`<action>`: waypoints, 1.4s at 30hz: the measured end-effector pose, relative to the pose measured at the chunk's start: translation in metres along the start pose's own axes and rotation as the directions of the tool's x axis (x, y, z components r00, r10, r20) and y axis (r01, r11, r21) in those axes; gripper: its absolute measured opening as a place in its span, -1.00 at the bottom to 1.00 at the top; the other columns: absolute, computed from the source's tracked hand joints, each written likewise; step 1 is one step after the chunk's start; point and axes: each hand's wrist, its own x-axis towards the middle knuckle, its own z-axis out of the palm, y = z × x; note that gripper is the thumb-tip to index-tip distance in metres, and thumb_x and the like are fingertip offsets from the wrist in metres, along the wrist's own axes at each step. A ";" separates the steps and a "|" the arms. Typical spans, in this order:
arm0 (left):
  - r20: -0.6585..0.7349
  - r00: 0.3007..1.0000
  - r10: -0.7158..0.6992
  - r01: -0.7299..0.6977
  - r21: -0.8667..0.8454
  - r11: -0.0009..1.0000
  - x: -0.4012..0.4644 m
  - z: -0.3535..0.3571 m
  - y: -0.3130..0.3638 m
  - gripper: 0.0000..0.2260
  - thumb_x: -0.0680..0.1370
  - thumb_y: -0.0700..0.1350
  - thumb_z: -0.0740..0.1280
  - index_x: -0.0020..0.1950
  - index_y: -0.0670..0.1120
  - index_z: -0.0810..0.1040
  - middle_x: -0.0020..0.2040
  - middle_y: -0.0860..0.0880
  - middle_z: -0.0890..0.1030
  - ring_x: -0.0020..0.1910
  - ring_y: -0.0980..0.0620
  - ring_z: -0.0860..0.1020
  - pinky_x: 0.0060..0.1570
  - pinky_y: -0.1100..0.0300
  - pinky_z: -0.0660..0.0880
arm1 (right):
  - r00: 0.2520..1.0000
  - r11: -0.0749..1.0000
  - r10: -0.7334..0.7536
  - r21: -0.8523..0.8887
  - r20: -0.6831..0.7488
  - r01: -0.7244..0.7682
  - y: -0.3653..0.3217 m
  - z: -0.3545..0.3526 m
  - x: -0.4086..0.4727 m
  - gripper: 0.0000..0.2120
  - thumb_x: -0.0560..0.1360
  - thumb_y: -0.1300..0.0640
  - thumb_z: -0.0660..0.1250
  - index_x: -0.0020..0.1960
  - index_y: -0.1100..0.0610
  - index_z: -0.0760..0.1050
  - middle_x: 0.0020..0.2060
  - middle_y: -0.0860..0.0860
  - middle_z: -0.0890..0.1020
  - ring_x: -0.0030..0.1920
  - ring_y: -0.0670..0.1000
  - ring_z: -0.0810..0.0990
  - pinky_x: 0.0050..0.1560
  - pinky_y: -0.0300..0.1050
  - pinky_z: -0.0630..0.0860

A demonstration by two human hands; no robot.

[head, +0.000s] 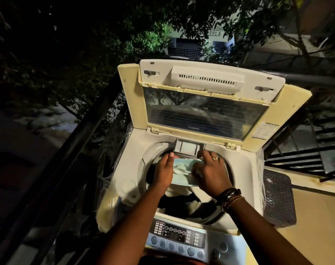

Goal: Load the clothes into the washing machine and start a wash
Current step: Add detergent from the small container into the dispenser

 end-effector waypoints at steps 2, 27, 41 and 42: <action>-0.027 0.999 -0.044 0.043 -0.036 0.998 0.000 0.000 0.001 -0.65 0.69 0.06 0.17 -0.01 -0.13 0.64 -0.13 -0.18 0.69 -0.16 -0.11 0.65 -0.11 0.03 0.59 | 1.000 1.000 -0.001 0.002 -0.030 0.001 0.006 -0.002 0.000 -0.88 0.42 -0.09 0.43 -0.15 -0.06 0.60 0.01 -0.06 0.50 0.03 0.08 0.46 -0.09 -0.01 0.32; 0.021 0.988 -0.155 0.157 -0.141 0.978 -0.013 -0.020 0.006 -0.63 0.63 0.15 0.22 -0.04 -0.07 0.69 -0.10 -0.13 0.71 -0.10 -0.07 0.65 0.02 0.00 0.55 | 0.952 0.759 0.192 0.579 0.239 -0.299 -0.027 0.028 -0.002 -0.93 0.41 0.11 0.55 -0.14 0.10 0.72 -0.18 -0.02 0.73 -0.13 -0.05 0.66 -0.01 -0.16 0.54; -0.003 0.993 -0.115 0.114 -0.051 0.992 -0.016 -0.037 0.017 -0.74 0.70 -0.14 0.17 -0.04 -0.18 0.60 -0.32 0.06 0.51 -0.40 0.25 0.52 -0.41 0.51 0.37 | 0.894 0.662 0.414 0.616 0.175 -0.427 0.004 0.006 0.021 -0.93 0.43 0.12 0.55 -0.22 0.06 0.69 -0.31 -0.04 0.71 -0.29 -0.04 0.64 -0.19 -0.12 0.54; 0.004 0.993 -0.116 0.116 -0.060 0.991 -0.016 -0.038 0.016 -0.71 0.70 -0.13 0.16 -0.01 -0.23 0.62 -0.32 0.03 0.51 -0.40 0.24 0.51 -0.44 0.50 0.36 | 0.896 0.693 0.422 0.589 0.136 -0.416 0.008 0.003 0.027 -0.94 0.44 0.11 0.54 -0.19 0.06 0.70 -0.29 -0.03 0.71 -0.29 -0.03 0.63 -0.20 -0.15 0.50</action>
